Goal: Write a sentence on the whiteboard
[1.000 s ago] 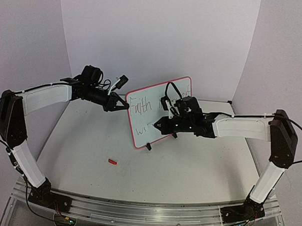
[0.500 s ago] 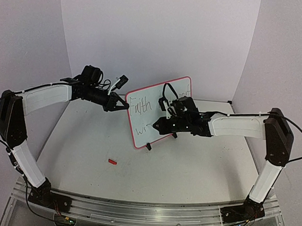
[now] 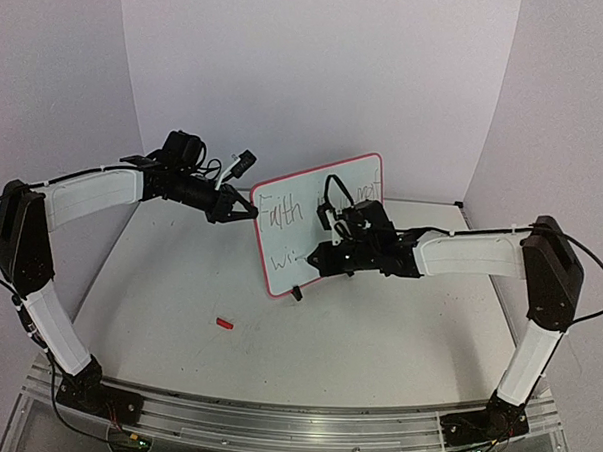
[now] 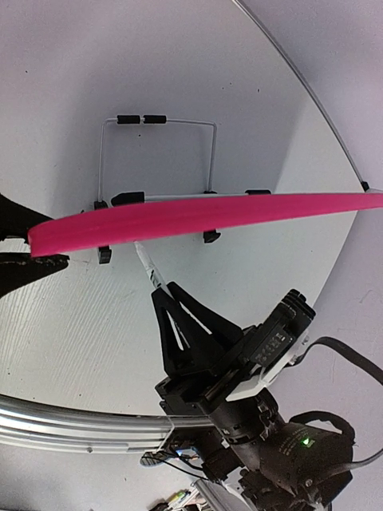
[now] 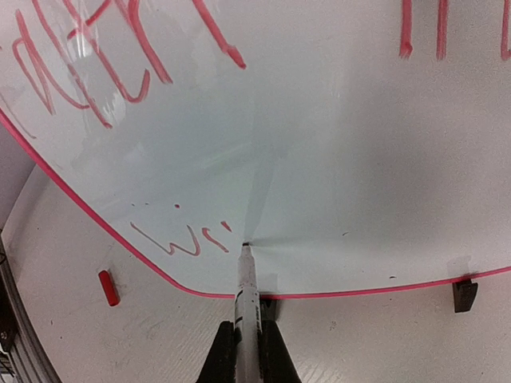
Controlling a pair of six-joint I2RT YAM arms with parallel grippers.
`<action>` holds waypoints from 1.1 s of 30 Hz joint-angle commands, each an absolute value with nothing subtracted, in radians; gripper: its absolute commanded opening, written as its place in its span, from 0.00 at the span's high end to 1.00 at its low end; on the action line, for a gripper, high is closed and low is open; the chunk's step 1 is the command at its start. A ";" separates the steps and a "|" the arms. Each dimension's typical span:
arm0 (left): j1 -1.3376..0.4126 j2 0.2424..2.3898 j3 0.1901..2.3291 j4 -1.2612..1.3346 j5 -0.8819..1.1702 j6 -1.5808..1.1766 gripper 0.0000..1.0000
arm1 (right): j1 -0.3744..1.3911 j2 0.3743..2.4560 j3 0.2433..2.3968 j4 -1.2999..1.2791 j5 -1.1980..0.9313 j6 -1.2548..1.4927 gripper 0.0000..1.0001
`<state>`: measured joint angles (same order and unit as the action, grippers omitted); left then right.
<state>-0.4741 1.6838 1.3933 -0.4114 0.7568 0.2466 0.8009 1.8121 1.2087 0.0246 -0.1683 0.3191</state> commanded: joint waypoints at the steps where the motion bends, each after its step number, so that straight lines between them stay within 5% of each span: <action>1: -0.508 1.680 1.390 -0.521 0.781 0.263 1.00 | 0.797 1.842 1.219 0.024 -0.148 0.321 1.00; 33: -0.511 1.682 1.391 -0.519 0.785 0.262 1.00 | 0.798 1.751 1.278 0.025 -0.132 0.305 1.00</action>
<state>-0.4770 1.6825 1.3933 -0.4118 0.7563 0.2470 0.8009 1.7924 1.2415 0.0002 -0.1604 0.3157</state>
